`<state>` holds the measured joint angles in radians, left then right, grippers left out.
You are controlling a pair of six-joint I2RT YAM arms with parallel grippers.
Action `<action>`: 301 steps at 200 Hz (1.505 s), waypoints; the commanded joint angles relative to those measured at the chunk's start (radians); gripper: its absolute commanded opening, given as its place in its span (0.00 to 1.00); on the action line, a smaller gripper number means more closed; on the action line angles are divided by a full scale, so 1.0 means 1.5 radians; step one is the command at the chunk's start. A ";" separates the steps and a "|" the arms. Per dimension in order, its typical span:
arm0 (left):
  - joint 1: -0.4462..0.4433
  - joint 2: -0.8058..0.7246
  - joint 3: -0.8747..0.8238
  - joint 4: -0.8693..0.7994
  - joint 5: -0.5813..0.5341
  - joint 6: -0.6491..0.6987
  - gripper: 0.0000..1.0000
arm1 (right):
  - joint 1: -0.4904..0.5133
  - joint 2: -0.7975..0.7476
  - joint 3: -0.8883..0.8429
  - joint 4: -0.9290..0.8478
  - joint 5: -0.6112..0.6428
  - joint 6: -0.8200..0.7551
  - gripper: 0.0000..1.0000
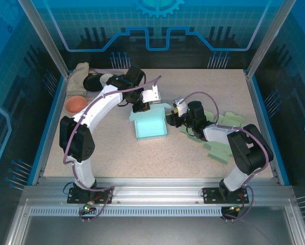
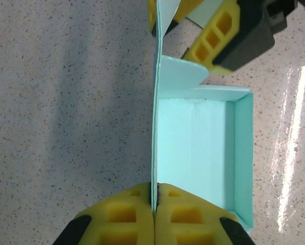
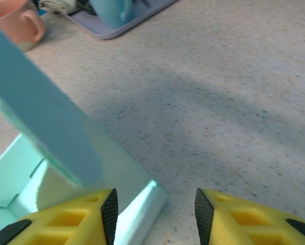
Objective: Fold the paper box
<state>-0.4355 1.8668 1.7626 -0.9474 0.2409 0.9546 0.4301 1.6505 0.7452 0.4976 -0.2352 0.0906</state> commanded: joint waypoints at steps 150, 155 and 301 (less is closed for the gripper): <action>-0.026 -0.037 0.034 -0.125 0.126 0.049 0.00 | 0.050 0.003 -0.092 0.227 -0.076 -0.281 0.44; -0.027 -0.036 0.033 -0.124 0.126 0.049 0.00 | 0.050 0.003 -0.094 0.234 -0.079 -0.288 0.44; -0.036 -0.032 0.011 -0.093 0.078 0.035 0.00 | 0.057 -0.026 -0.108 0.242 -0.152 -0.424 0.43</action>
<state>-0.4690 1.8290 1.7840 -1.1202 0.3191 1.0153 0.4992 1.6493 0.5686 0.8448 -0.3840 -0.5056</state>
